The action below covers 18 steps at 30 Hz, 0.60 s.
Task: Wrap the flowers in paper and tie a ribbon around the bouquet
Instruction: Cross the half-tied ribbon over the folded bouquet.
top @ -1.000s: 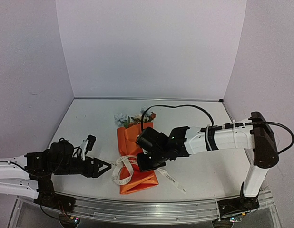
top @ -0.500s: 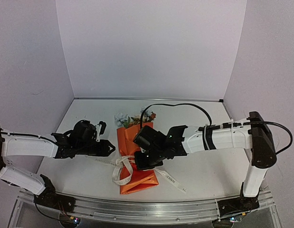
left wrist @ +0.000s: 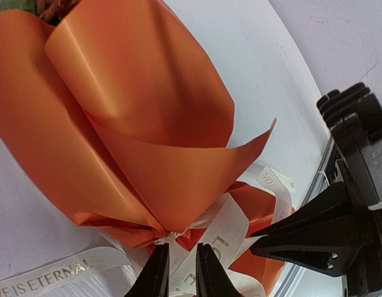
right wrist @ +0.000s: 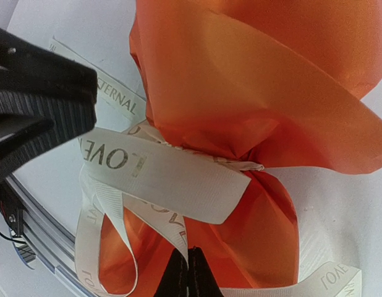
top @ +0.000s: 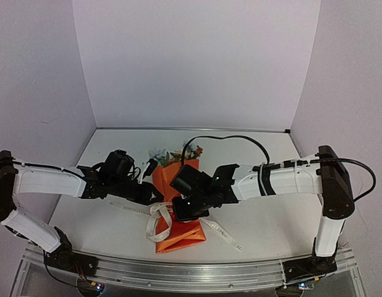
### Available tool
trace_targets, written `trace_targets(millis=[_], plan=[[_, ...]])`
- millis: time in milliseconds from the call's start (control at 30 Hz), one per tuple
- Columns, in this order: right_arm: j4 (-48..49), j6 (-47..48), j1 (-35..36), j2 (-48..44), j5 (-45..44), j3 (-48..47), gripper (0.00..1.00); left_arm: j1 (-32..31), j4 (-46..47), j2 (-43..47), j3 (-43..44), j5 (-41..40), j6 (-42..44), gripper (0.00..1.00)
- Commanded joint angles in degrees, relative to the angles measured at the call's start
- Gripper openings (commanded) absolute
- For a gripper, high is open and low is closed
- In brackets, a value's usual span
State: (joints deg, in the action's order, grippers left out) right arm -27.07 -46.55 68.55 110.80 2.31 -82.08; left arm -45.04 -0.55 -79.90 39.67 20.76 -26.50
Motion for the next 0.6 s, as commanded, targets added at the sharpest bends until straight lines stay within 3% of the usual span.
trace_targets(millis=[0, 567], plan=[[0.0, -1.6, -0.4, -0.2, -2.2, -1.2, 0.0, -0.4, -1.9, -2.0, 4.3, 4.9, 2.9, 0.17], [1.9, -3.5, -1.2, 3.2, -2.2, -2.9, 0.0, -1.8, -6.6, -6.7, 9.2, 11.5, 7.2, 0.05]])
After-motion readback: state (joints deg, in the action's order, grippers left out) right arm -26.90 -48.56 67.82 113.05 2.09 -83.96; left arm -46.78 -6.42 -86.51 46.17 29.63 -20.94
